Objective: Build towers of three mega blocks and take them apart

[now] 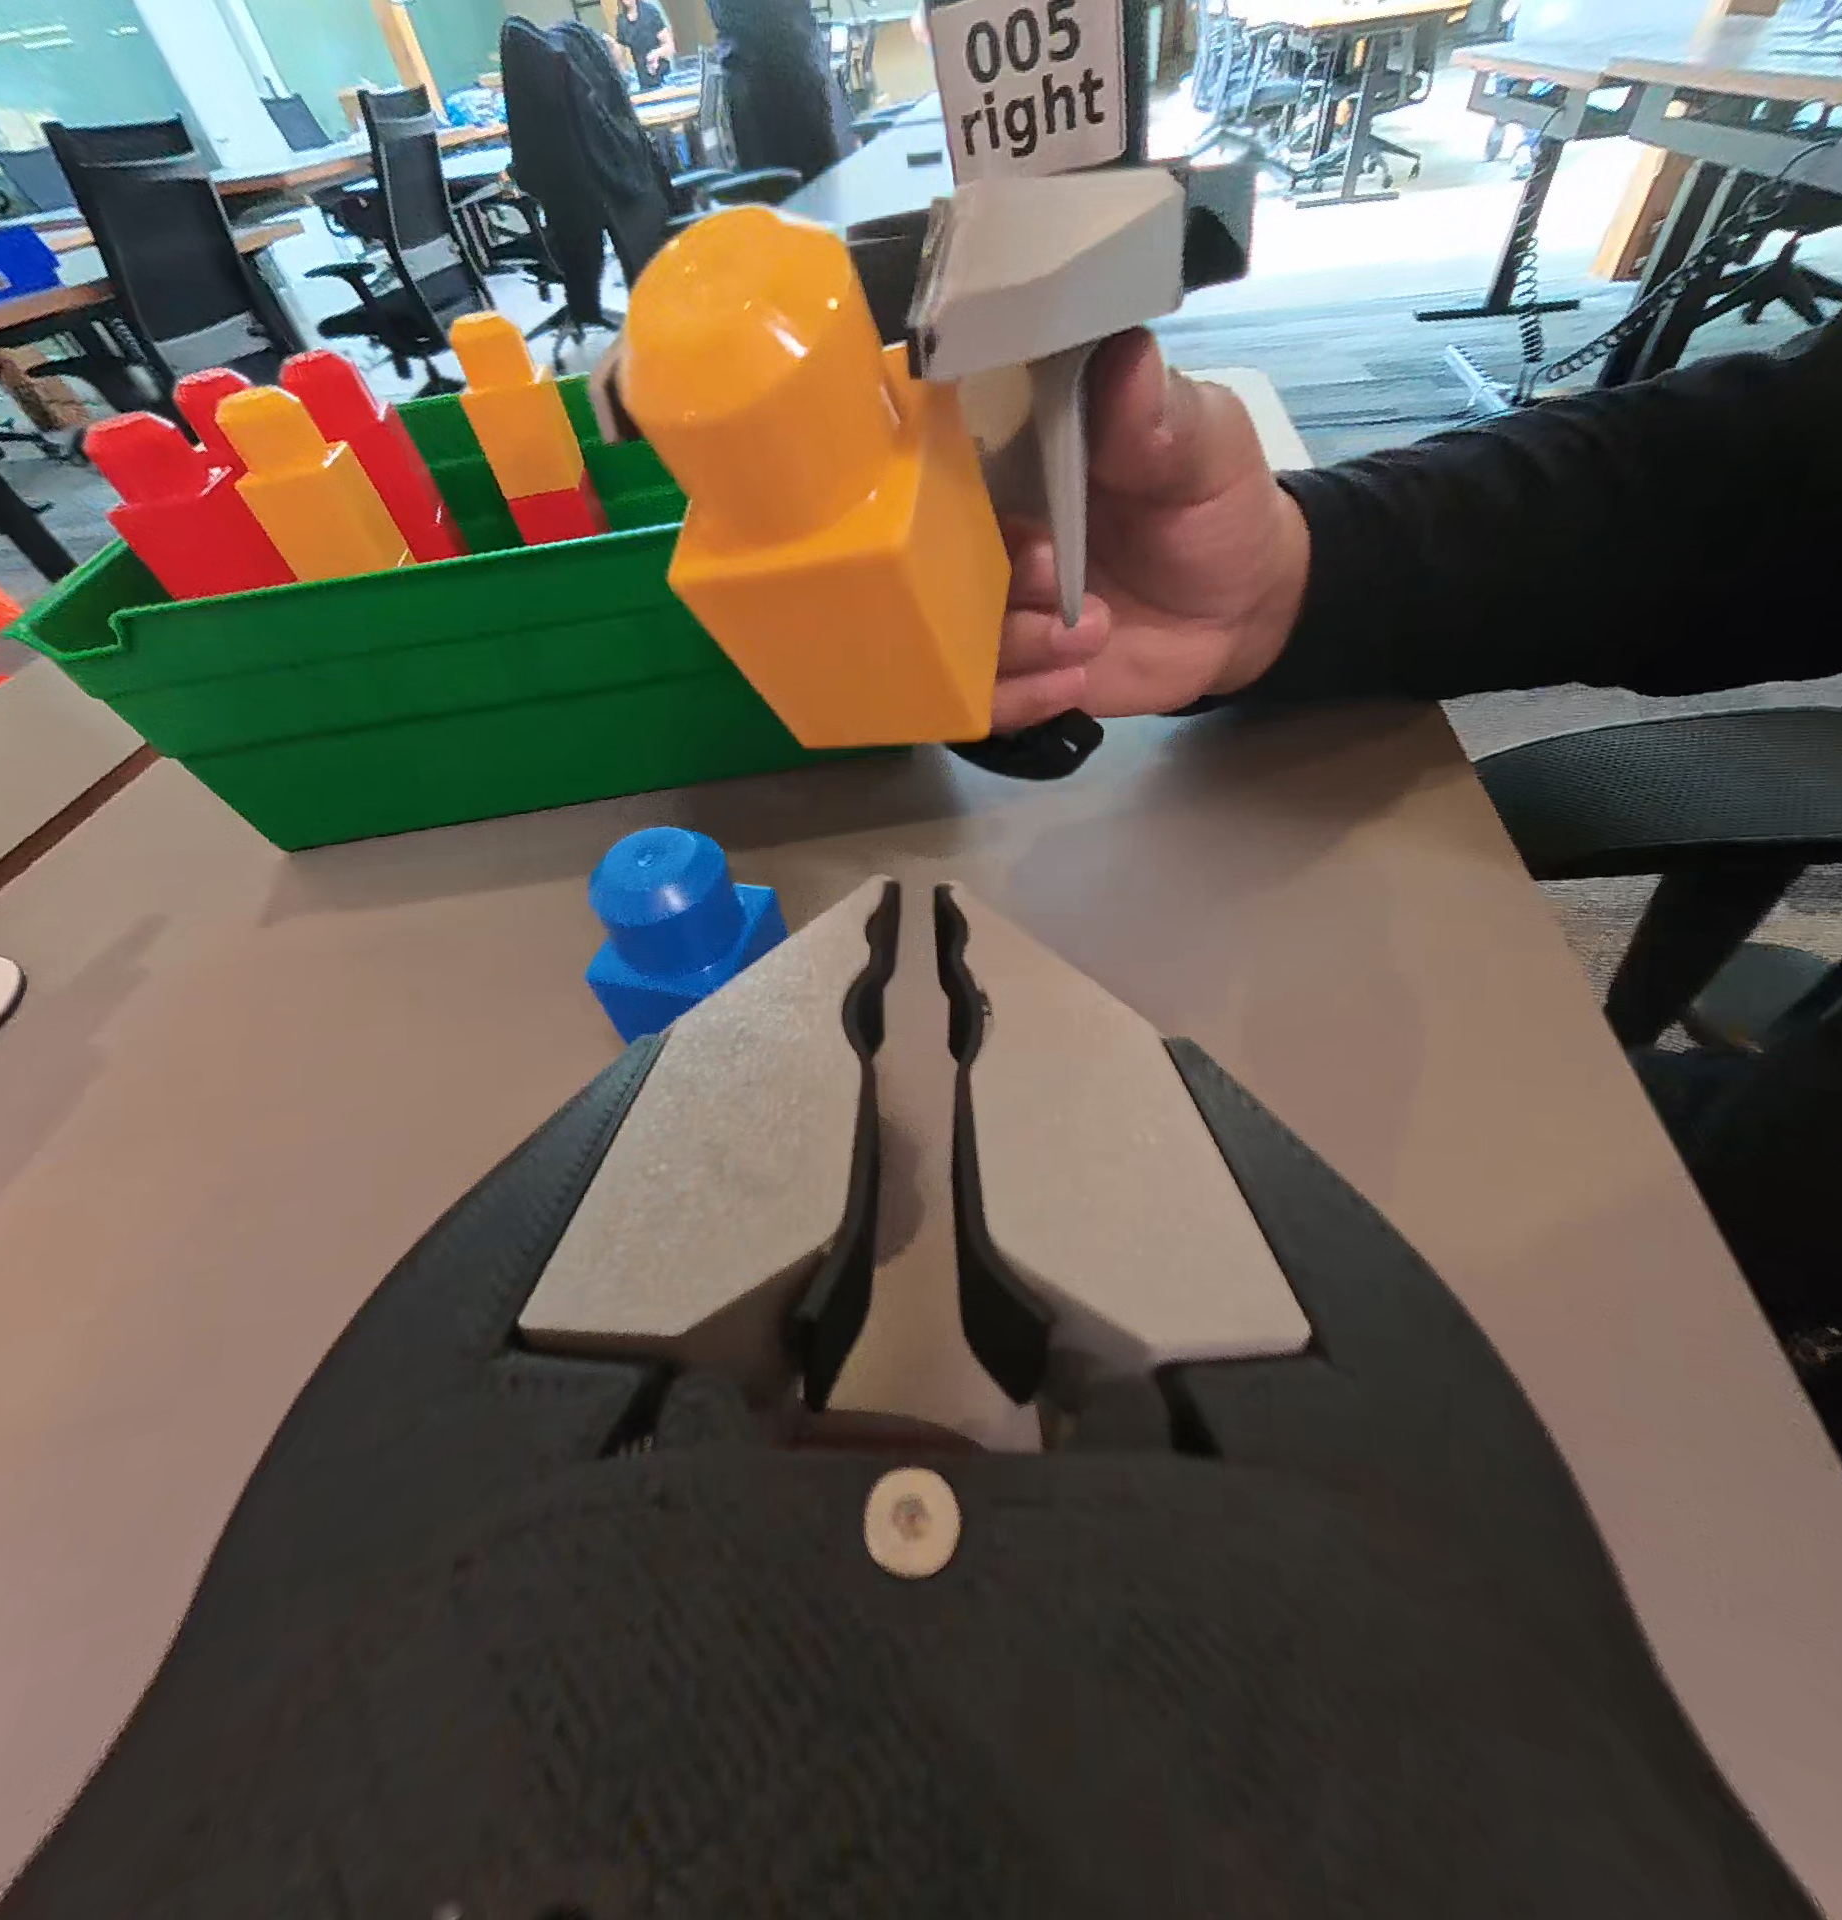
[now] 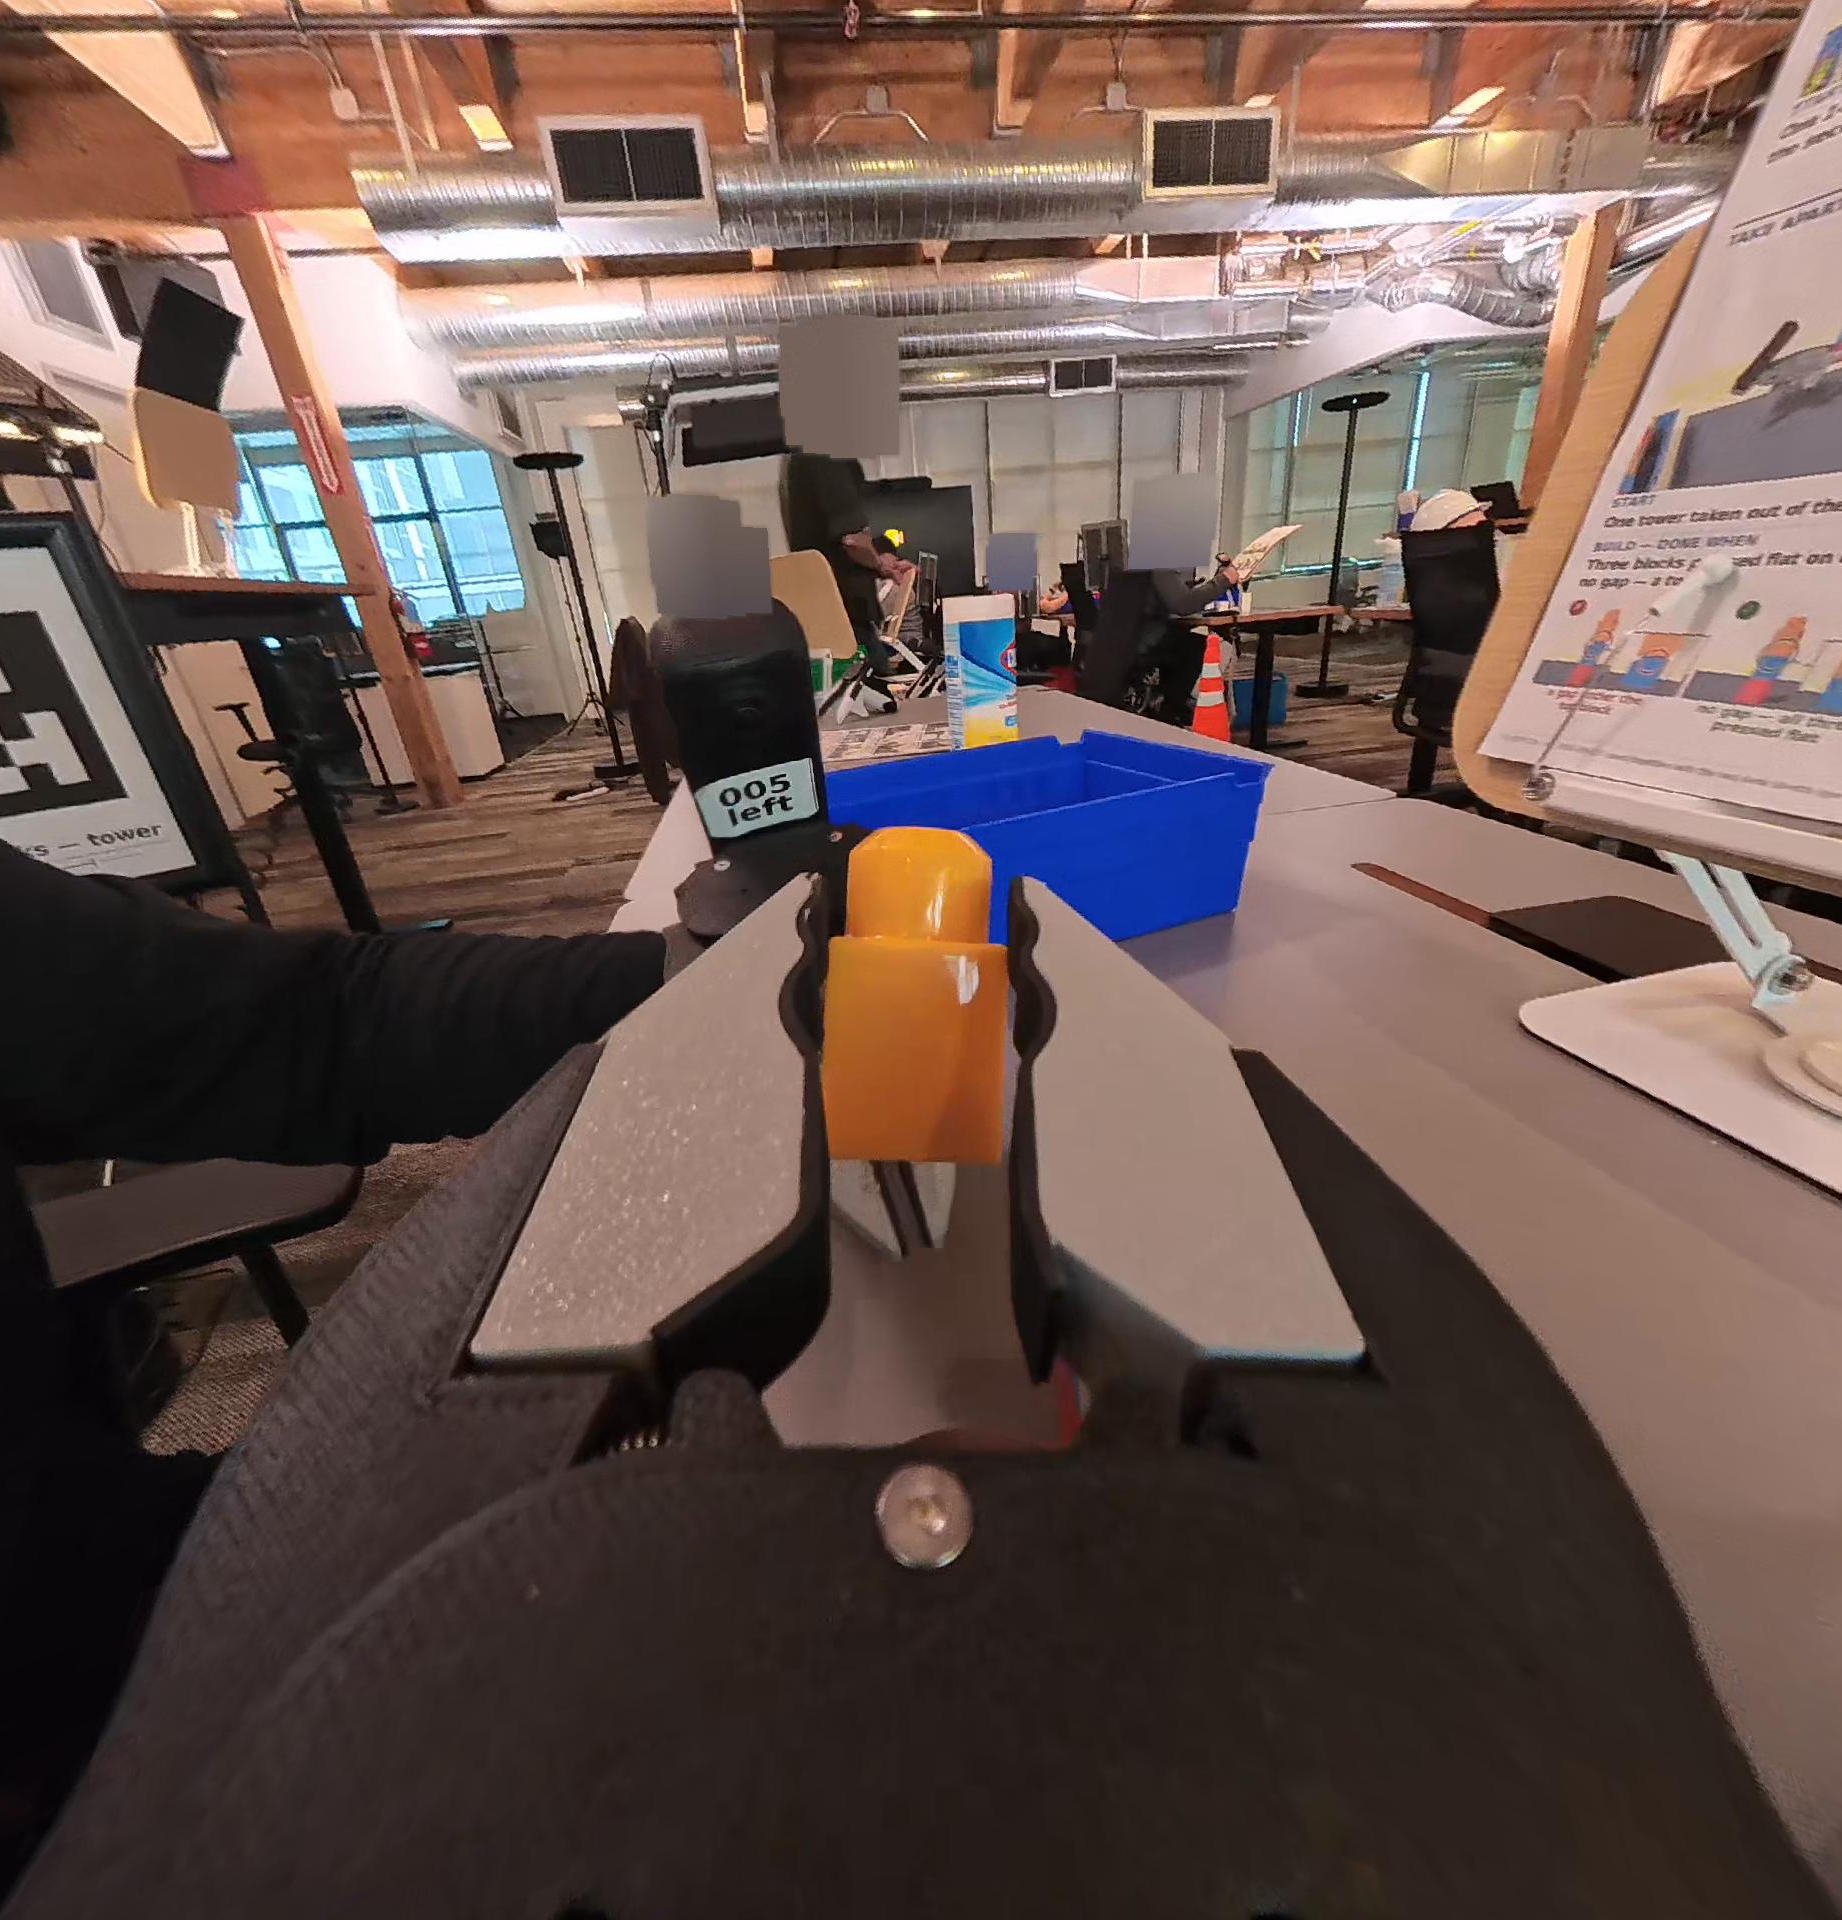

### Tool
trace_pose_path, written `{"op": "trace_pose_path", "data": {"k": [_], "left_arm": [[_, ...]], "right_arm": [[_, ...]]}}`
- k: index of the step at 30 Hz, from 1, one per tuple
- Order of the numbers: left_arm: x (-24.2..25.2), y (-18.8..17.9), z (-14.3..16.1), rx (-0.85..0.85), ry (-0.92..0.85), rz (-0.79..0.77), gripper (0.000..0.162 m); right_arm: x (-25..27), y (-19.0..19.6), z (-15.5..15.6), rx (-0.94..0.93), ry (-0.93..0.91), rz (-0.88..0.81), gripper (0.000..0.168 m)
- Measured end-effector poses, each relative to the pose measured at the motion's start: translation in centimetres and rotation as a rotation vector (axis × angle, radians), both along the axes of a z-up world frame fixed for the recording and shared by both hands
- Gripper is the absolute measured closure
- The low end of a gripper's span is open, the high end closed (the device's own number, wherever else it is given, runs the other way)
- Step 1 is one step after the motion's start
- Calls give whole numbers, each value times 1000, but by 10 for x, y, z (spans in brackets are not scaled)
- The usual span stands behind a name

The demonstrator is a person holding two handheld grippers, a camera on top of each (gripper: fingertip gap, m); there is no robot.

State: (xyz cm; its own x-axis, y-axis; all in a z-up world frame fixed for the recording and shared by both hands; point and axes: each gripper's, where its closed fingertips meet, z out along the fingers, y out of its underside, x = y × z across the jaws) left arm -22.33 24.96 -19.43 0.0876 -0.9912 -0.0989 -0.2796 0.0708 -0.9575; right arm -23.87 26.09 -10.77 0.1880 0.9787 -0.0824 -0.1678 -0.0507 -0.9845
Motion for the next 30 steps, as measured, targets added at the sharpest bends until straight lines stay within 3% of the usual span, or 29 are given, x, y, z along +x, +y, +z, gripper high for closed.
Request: {"op": "trace_pose_path", "data": {"k": [3, 10, 25, 30], "left_arm": [[7, -3, -2, 8, 12, 23, 144], [4, 5, 3, -51, -28, 71, 136], [-7, 10, 16, -101, -95, 73, 136], [-5, 0, 9, -123, -71, 13, 105]], "right_arm": [[-8, -6, -3, 42, -20, 2, 137], [-18, -12, -15, 97, -90, 11, 137], [-10, -6, -19, 39, -103, 47, 137], [-8, -10, -13, 38, -85, 57, 137]]}}
